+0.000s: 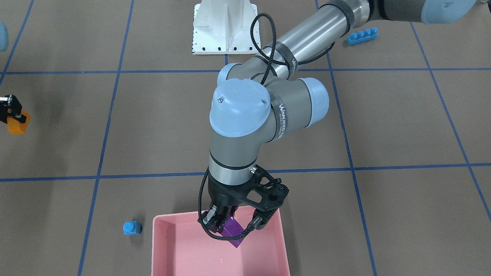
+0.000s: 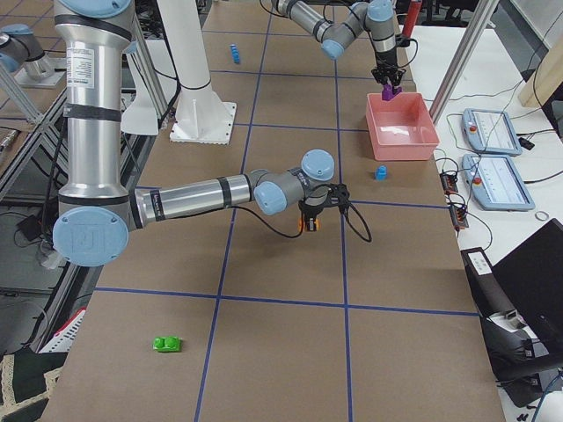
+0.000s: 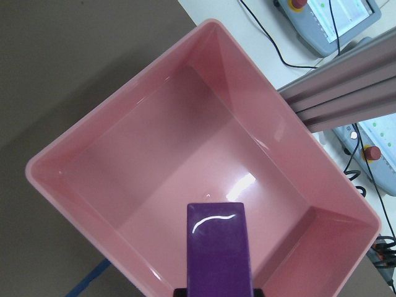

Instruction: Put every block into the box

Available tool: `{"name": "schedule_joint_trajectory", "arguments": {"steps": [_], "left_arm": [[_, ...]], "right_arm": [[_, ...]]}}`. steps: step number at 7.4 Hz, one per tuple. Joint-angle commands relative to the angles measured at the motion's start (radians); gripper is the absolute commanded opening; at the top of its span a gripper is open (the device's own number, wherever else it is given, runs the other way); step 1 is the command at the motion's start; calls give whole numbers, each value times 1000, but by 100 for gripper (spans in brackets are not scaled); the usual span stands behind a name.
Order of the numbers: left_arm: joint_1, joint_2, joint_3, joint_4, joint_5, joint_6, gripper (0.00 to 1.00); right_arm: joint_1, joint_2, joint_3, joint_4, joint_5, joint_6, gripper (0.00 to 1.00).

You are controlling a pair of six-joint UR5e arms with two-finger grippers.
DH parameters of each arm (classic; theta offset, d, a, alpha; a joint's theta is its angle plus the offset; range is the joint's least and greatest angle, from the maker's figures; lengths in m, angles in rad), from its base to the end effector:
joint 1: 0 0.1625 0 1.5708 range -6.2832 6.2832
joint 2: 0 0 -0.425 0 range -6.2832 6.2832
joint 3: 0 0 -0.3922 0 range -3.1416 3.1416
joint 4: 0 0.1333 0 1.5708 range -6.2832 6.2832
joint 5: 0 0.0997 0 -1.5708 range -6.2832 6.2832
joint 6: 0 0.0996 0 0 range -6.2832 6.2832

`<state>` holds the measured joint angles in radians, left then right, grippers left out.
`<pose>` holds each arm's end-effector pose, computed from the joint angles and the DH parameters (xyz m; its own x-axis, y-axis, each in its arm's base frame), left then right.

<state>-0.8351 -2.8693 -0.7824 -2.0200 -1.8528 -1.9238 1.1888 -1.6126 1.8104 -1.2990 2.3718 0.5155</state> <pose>0.5171 -0.7286 0.0586 0.1682 -0.6806 -0.7131 0.6579 0.6162 -0.4330 -0.1242 -0.4750 0.5268 0.6204 -0.0801 0.7802 0.0306 0.9965 0.0781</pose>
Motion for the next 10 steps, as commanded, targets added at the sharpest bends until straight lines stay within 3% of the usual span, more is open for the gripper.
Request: {"name": "schedule_joint_trajectory", "arguments": {"steps": [1, 3, 4, 5, 6, 7, 8, 10], "left_arm": [[33, 2, 86, -145, 72, -1, 19], [48, 8, 98, -172, 92, 0, 100], [53, 8, 94, -169, 116, 5, 100], [41, 8, 81, -168, 109, 23, 100], [7, 25, 37, -125, 8, 82, 100], [-40, 98, -97, 12, -122, 151, 100], [-74, 207, -283, 132, -170, 236, 100], [-111, 405, -618, 336, -172, 368, 100]], "right_arm": [[84, 84, 18, -2, 64, 4, 0], [91, 164, 9, -6, 72, 15, 0], [91, 265, 7, -67, 72, 46, 0], [89, 390, 0, -198, 70, 57, 0], [89, 542, -44, -321, 70, 58, 0], [81, 691, -145, -392, 70, 73, 0], [53, 818, -272, -390, 69, 134, 0], [-27, 1059, -541, -356, 26, 204, 0]]}}
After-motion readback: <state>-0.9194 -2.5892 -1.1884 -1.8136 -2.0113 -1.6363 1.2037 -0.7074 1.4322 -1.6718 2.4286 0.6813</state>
